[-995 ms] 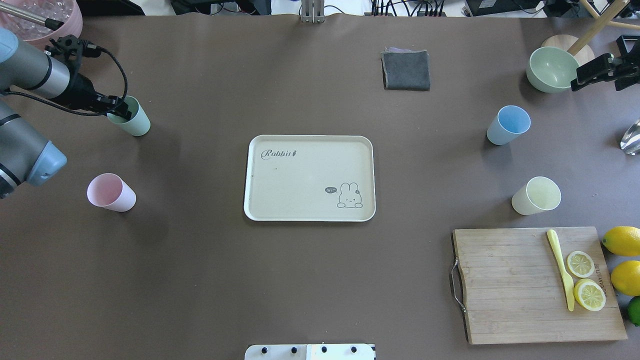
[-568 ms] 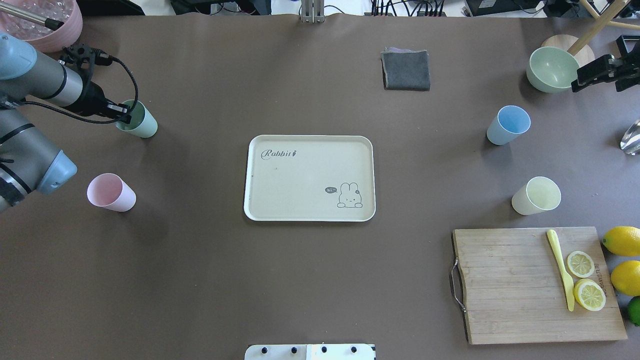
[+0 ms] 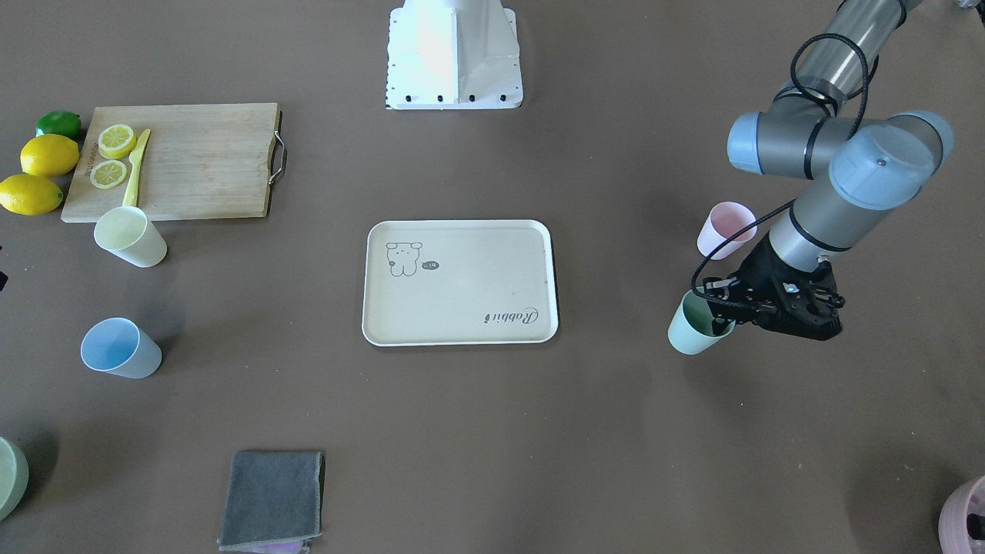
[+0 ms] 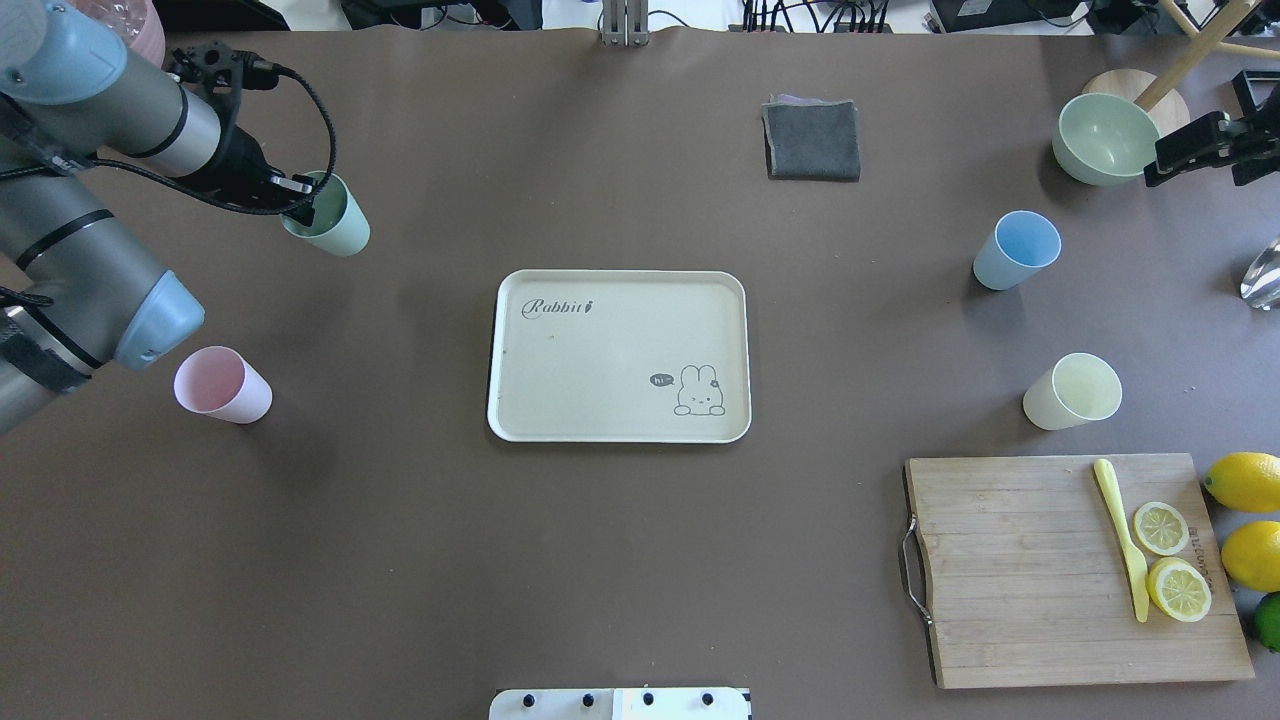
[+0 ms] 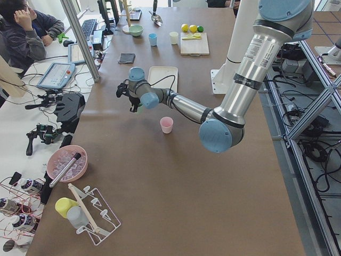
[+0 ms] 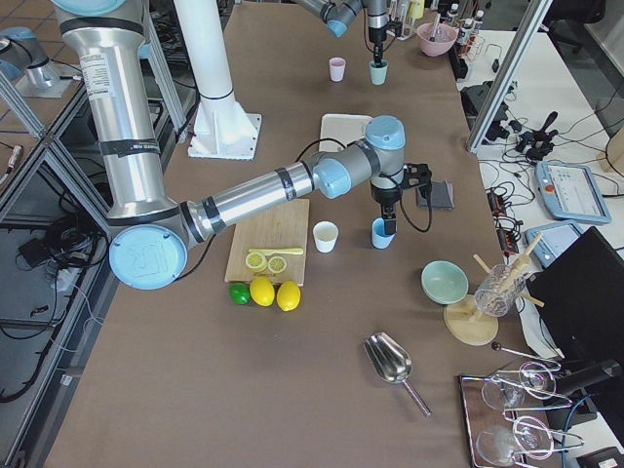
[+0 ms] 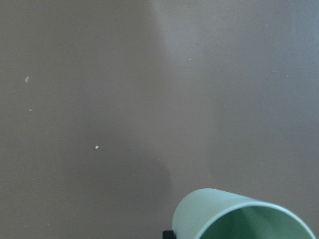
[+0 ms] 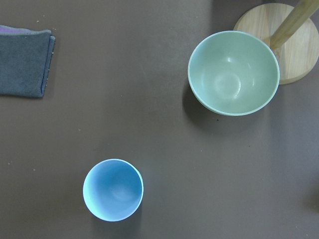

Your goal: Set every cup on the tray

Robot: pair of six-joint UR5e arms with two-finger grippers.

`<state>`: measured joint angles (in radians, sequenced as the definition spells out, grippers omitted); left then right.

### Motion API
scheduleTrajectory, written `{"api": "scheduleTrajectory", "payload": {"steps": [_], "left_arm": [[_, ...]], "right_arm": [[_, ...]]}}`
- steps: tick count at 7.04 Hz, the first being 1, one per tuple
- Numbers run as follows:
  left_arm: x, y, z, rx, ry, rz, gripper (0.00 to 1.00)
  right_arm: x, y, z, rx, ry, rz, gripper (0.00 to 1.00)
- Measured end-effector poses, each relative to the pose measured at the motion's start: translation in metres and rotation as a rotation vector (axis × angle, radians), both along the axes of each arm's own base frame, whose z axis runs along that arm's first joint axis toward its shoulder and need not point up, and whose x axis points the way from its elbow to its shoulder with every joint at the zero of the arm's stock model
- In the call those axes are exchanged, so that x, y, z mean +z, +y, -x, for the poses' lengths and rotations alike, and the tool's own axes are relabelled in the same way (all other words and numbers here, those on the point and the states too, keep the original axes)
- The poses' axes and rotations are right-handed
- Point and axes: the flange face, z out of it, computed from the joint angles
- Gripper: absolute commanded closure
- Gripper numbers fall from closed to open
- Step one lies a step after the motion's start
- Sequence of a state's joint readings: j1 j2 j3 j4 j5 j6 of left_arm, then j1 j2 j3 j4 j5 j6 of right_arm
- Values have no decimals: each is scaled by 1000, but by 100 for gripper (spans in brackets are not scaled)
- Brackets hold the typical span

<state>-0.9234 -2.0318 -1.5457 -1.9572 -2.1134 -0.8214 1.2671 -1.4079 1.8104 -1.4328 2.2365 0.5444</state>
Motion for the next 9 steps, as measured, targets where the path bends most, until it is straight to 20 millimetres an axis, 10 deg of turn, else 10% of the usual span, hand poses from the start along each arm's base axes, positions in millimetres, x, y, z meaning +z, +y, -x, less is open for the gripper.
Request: {"api": "scheduleTrajectory", "payload": {"steps": [3,5,6,7,9], "left_arm": [[-79,34,-110,-41,36,70,100],[-93,44,-148,-52,30,82,100],[-95,48,-157,-57,27,80,39],[-99,50,-162,-57,30,75,2],[-109,53,-156,-66,41,52,2]], "right_arm": [[1,0,0,0,0,3,0],[2,1,0,-1,0,5,0],[2,1,1,-2,0,5,0],[3,1,1,-2,1,5,0],[3,1,2,-3,1,5,0]]}}
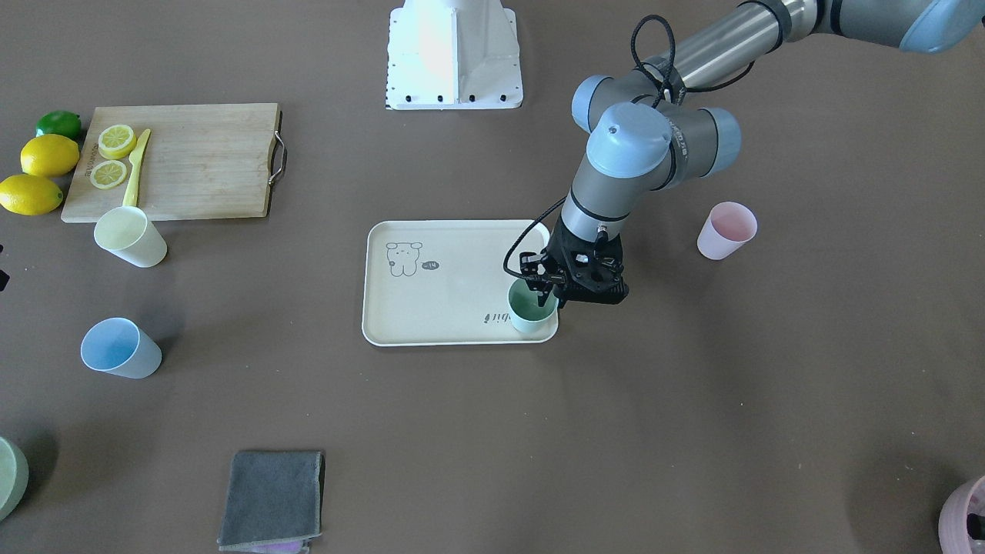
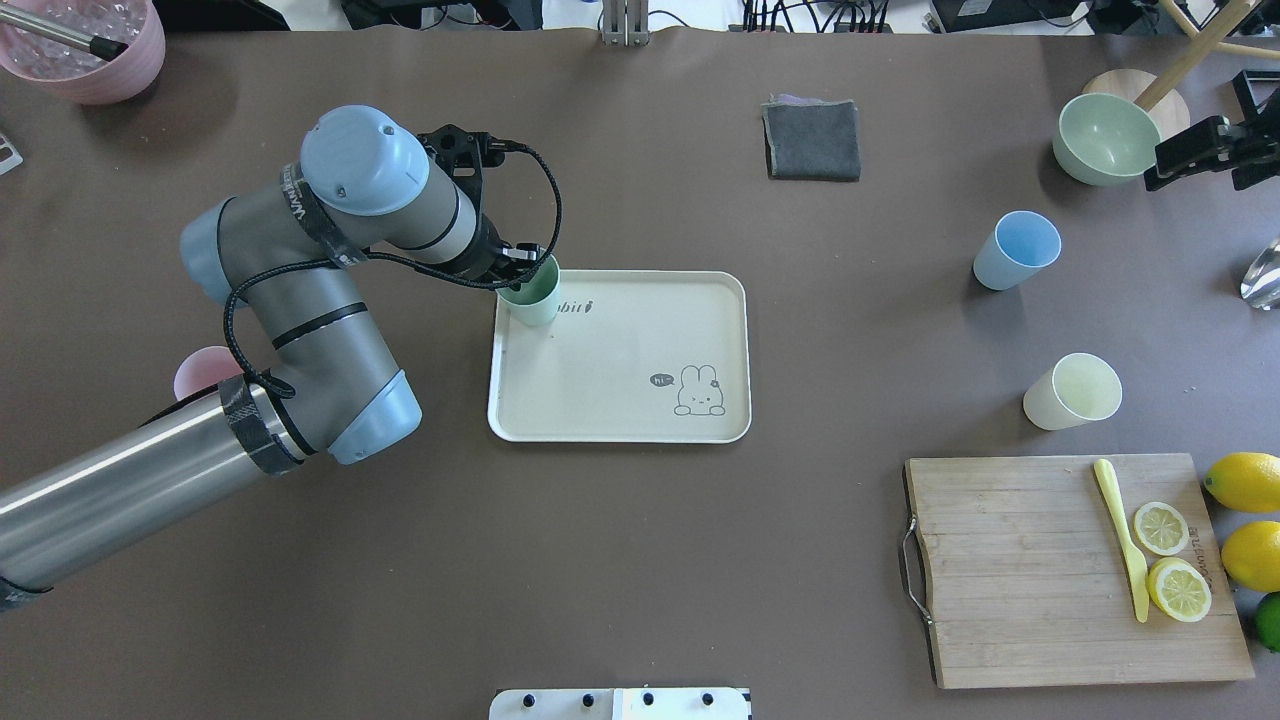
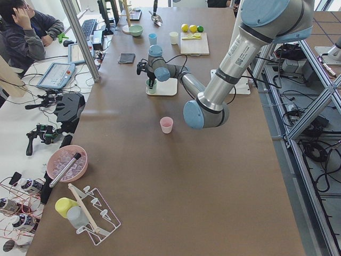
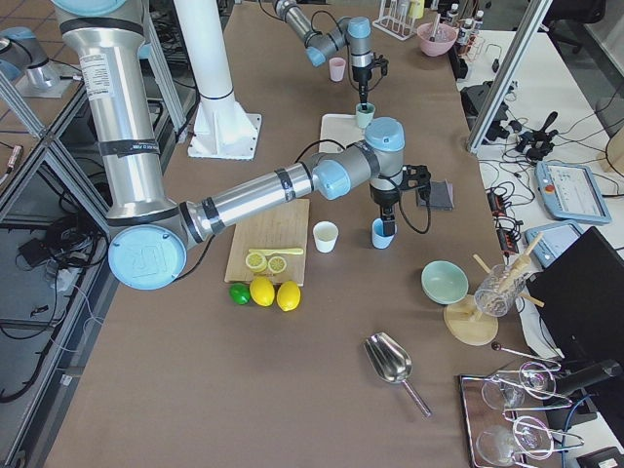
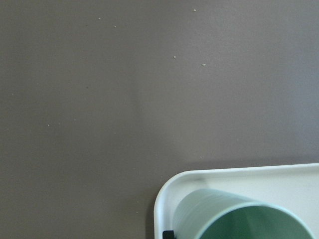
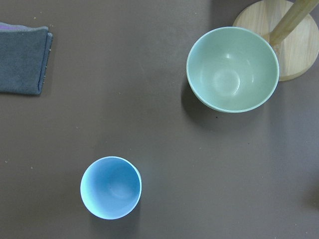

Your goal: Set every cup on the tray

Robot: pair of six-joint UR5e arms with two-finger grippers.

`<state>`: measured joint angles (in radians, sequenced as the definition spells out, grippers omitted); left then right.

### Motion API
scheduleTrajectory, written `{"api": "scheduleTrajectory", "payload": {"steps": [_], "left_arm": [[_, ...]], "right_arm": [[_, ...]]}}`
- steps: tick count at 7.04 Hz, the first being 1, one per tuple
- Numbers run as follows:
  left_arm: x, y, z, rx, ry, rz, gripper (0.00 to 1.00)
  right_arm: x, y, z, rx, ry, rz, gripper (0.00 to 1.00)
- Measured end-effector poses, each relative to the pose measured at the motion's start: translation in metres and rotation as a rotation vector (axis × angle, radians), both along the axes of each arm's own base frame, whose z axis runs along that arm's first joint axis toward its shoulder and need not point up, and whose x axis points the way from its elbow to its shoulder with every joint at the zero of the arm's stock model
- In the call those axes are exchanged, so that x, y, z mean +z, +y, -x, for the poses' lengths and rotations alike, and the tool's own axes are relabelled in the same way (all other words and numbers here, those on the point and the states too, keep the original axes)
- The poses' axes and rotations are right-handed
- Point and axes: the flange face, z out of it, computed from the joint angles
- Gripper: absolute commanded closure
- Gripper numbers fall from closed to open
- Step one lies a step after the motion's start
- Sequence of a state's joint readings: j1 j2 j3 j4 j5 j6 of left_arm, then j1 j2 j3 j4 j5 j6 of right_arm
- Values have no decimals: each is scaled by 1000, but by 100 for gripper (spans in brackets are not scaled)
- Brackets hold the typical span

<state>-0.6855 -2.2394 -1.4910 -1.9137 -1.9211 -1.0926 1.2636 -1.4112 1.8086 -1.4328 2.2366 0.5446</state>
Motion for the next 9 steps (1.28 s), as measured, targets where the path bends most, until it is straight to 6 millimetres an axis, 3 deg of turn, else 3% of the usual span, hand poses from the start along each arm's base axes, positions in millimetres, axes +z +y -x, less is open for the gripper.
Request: {"api": "scheduleTrajectory", "payload": {"steps": [1,2,3,5,6,7,8,9], "left_arm": [[-1,-4,16,-6,1,-15,2],[6,-14,51,2,-17,-29,2],[22,-23,102,30,-60,-52,2],[80,-10,201,97,-136,-109,2],[116,9,240,134,-167,-128,1],[150,31,265,161,-191,-141,1],[177,48,277,164,-194,-143,2],[197,59,275,151,-175,-136,2]], "right_arm": [[1,0,1,-1,1,1,0],[2,0,1,-2,3,3,0],[4,0,3,-3,6,6,0],[7,1,4,-6,11,9,0],[10,2,5,-8,14,12,0],[13,3,7,-10,20,14,0],[17,4,9,-11,24,9,0],[25,3,10,-12,23,0,0]]}}
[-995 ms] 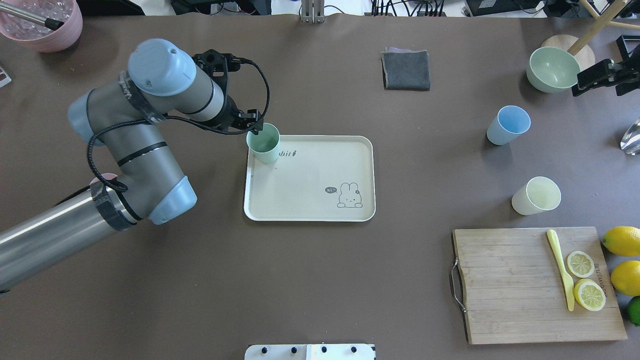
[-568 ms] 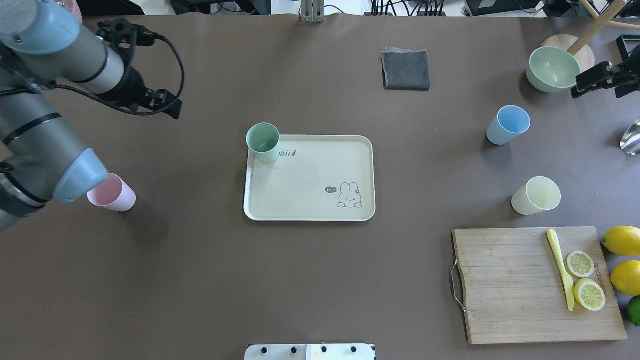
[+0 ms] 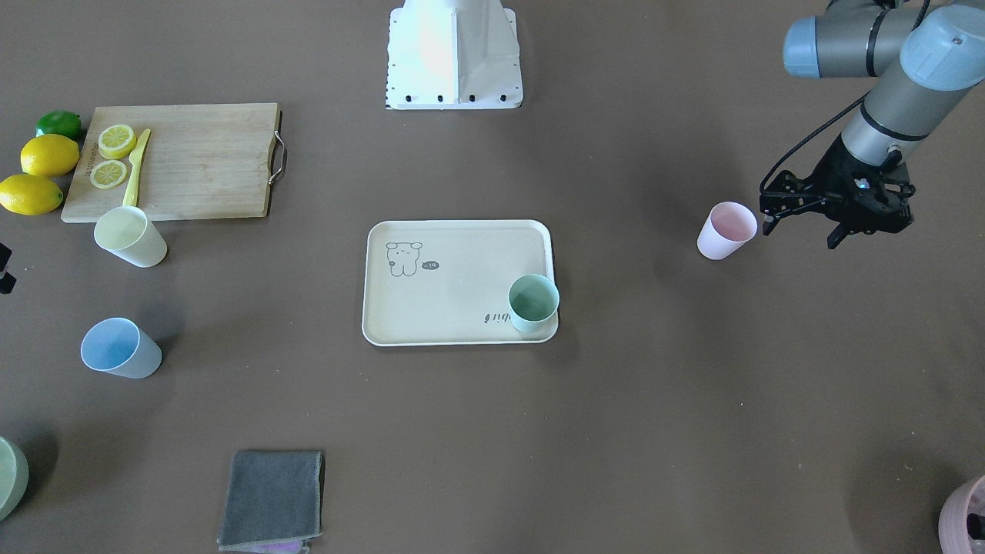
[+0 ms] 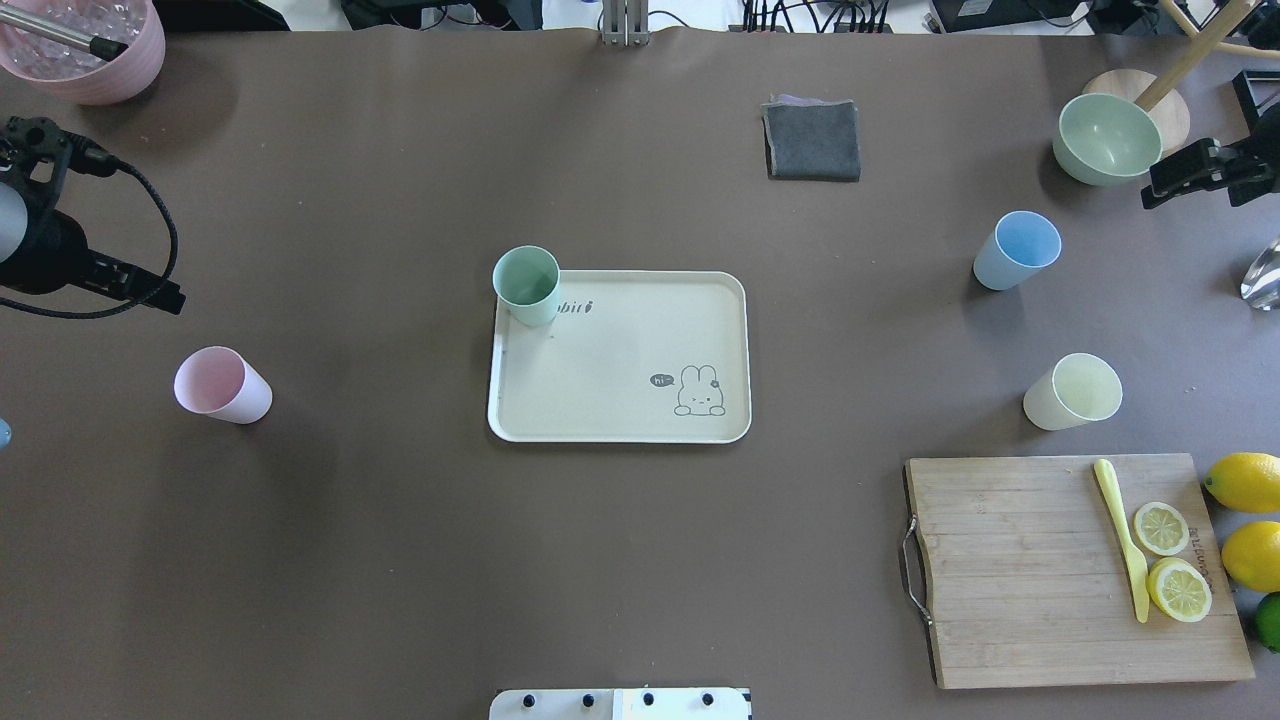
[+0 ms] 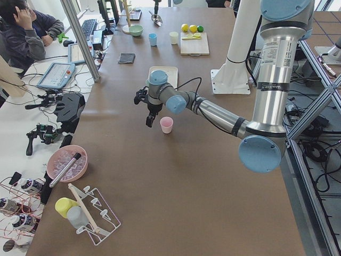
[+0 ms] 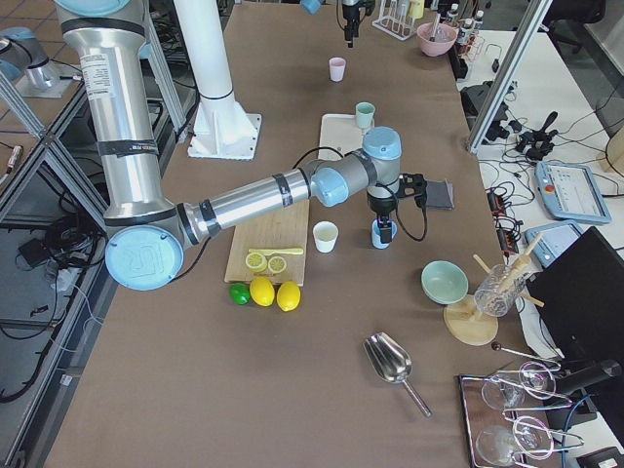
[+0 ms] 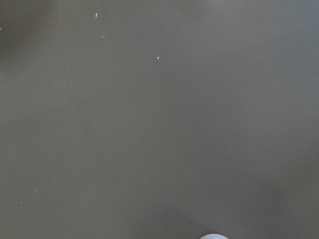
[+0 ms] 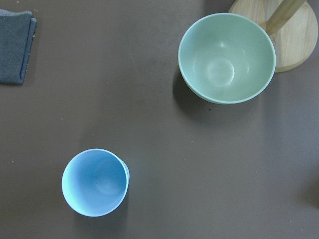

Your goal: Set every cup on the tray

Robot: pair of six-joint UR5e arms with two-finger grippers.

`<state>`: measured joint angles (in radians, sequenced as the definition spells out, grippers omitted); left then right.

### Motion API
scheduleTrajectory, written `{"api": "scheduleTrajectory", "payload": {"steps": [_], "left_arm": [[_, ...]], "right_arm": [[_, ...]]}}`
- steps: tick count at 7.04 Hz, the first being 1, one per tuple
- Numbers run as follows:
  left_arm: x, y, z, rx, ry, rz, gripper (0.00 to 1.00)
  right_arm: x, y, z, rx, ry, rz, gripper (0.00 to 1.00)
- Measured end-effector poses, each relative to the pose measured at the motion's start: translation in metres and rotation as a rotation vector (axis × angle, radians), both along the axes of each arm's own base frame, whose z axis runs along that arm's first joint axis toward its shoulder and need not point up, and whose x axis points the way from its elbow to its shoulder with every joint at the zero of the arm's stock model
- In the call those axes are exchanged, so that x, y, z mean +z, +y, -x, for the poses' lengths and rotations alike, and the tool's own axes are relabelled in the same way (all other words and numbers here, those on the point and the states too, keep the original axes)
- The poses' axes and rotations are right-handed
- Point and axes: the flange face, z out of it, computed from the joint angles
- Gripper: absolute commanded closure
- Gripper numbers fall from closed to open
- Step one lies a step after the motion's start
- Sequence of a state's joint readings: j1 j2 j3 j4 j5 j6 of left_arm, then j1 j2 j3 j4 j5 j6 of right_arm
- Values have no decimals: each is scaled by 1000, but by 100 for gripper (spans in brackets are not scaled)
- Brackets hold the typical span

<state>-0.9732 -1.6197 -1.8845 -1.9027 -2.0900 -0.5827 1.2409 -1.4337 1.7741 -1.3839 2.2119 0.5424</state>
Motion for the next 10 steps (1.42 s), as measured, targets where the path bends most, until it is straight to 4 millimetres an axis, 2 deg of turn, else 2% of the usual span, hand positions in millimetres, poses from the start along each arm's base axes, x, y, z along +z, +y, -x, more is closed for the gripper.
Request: {"api": "scheduleTrajectory", "payload": {"steps": [2,3,4,5,6,7,8,10], "left_arm": [[16,16,-29,7,36,23,3],[19,25,-45,21,43,31,16],[27,33,-60,29,37,31,42],[42,37,-73,27,31,29,74],[59,39,-82,26,32,31,100],[67,40,-86,25,37,28,100],[59,41,-86,25,51,18,100],[19,41,-88,29,76,3,100]], "right_arm": [[14,-4,2,-1,-5,-18,0],[17,-5,2,0,-6,-20,0],[18,-5,3,0,-7,-21,0],[18,-5,3,-1,-8,-22,0],[18,-4,3,-1,-8,-21,0],[18,-4,3,-1,-8,-21,0],[18,-5,3,-1,-8,-21,0],[19,-5,3,-2,-7,-20,0]]}}
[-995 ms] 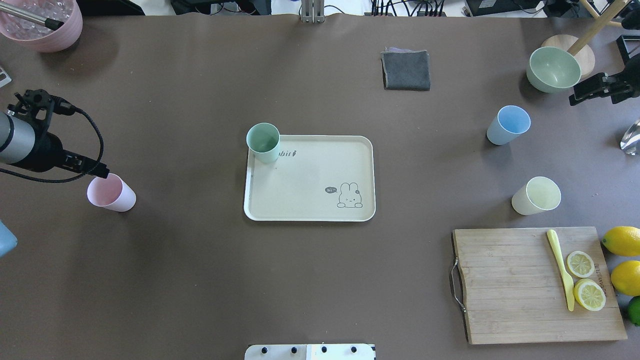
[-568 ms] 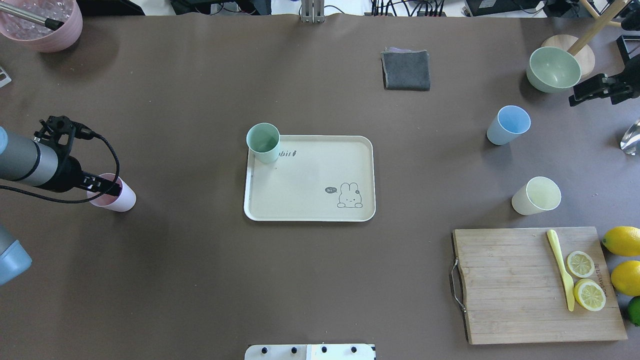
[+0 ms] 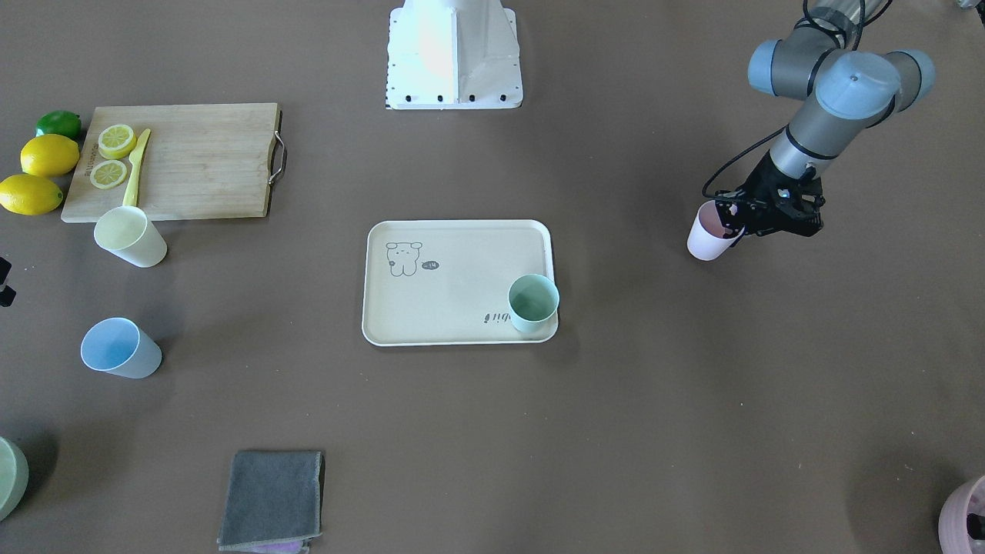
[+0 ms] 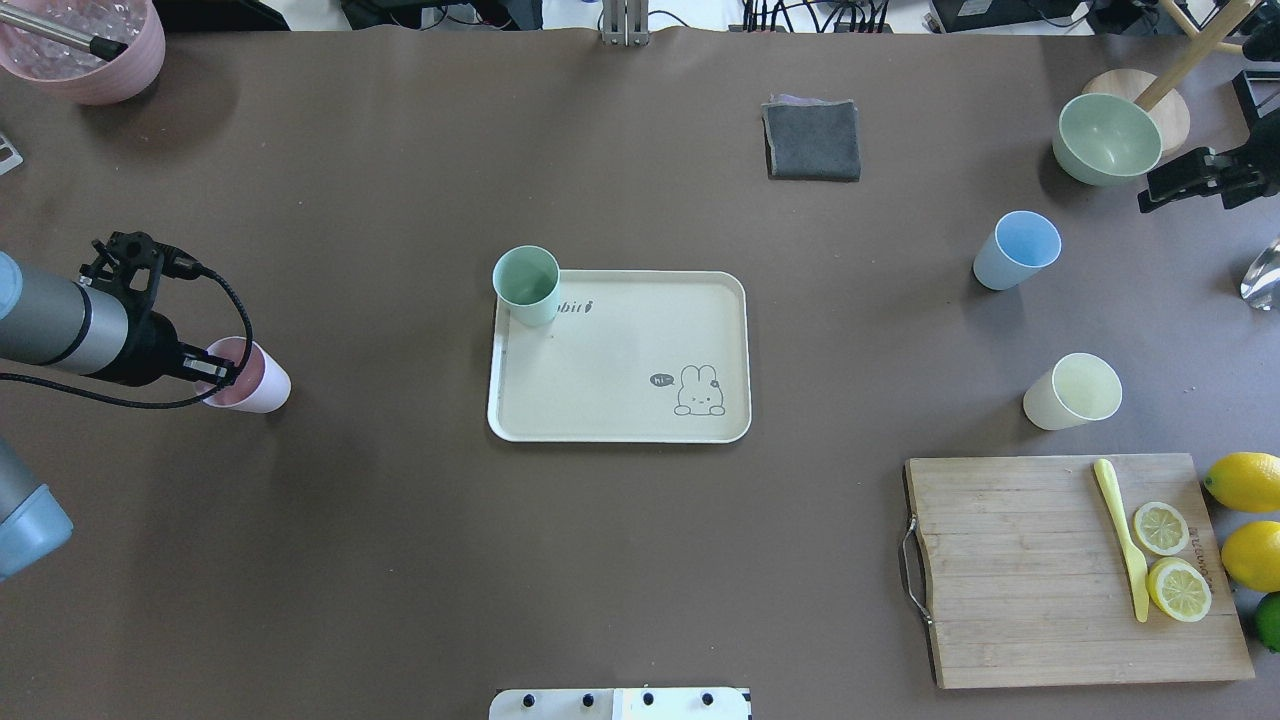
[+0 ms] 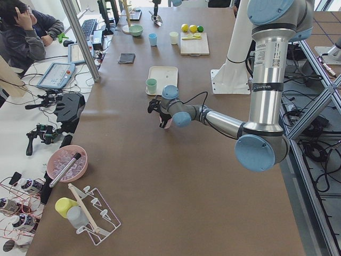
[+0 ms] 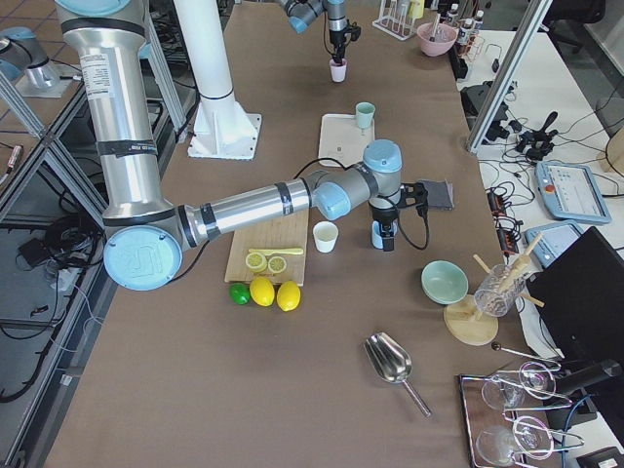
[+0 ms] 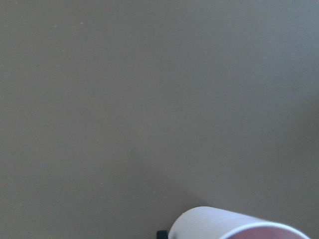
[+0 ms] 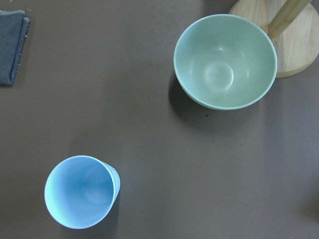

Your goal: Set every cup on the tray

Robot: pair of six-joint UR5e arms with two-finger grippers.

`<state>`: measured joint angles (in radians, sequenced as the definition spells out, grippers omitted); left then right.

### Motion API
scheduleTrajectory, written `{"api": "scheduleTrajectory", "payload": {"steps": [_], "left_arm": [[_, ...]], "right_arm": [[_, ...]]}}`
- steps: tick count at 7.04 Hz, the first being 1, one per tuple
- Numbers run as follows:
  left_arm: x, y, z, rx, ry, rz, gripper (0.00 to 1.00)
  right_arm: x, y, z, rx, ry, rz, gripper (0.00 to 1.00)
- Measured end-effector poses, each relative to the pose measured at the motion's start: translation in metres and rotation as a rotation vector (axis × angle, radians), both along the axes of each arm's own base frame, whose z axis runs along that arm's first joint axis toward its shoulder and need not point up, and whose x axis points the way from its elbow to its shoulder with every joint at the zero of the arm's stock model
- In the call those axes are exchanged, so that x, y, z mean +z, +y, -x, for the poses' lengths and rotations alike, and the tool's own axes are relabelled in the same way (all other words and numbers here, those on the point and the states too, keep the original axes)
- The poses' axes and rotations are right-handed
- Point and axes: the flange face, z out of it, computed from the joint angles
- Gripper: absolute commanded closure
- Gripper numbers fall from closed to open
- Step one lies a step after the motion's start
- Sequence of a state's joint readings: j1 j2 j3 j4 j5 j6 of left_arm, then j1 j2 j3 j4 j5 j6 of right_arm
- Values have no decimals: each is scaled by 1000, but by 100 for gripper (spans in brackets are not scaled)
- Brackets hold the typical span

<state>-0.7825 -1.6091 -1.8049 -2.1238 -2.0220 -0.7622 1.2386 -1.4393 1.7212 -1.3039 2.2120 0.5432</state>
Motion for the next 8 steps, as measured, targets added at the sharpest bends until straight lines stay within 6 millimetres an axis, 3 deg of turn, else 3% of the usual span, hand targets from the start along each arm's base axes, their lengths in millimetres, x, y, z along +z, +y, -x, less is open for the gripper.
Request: {"api": "scheduleTrajectory", "payload": {"steps": [2,3,5,6,8], "left_arm": [[-62,-13,-21,-15,17,25,100],[-95,-14,-44,-25,38,59,100],[-179,4,-121,-28,65,167,100],[-209,17,-155,-40,62,191,100],[-238,29,-208,-71,47,204,100]], "right_arm": [[2,0,0,0,2,3,0],[4,0,0,0,4,7,0],[10,0,-1,1,11,15,0],[13,-1,-1,3,17,17,0],[14,-1,0,4,20,19,0]]}}
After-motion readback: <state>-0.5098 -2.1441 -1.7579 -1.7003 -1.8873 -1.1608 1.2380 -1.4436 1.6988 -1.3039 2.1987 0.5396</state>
